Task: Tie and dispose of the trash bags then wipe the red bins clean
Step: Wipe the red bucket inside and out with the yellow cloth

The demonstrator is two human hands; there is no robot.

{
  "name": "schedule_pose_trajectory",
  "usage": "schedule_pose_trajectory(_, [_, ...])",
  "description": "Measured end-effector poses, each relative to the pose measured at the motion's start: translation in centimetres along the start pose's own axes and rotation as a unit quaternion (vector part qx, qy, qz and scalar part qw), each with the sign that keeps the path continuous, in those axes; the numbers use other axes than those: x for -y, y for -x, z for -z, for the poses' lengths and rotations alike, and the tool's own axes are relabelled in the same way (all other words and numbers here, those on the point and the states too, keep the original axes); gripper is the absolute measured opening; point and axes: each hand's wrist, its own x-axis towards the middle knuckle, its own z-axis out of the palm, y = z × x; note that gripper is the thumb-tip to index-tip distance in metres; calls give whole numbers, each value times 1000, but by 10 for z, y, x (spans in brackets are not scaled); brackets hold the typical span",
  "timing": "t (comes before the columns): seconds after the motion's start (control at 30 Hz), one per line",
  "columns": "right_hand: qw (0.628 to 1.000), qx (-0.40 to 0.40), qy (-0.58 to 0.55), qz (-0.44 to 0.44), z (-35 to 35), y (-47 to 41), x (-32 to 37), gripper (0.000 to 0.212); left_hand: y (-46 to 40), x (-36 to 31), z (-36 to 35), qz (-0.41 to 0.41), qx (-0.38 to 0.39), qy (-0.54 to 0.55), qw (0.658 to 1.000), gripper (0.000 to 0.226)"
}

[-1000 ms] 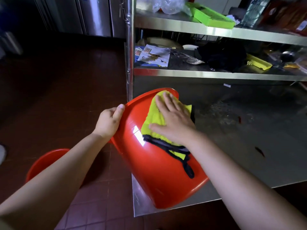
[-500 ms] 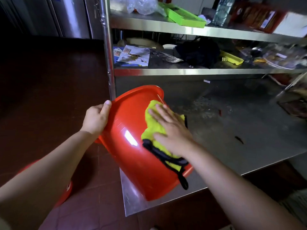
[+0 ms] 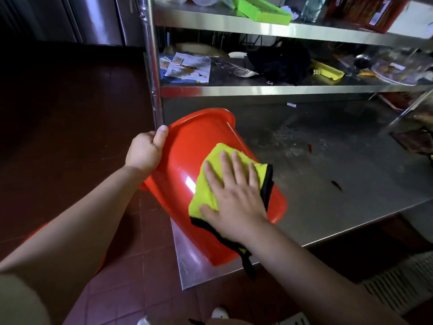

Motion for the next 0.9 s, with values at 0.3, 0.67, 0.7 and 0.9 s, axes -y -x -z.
schedule_pose_trajectory(0.3, [992,17,78,98,-7,37,-15,72,-17,-32,-19,-4,26,-35,999,63])
schedule_pose_trajectory(0.67, [915,63,-347,-197,7,14,-75,67,24,25,16,54,11,167,984,47])
schedule_pose_trajectory(0.7, [914,64,-348,-196,8,16,-73,67,26,30,21,64,19,166,984,47])
schedule_pose_trajectory(0.9, [980,59,-159,-103,3,41,-11,73,2,4,46,20,57,31,998,42])
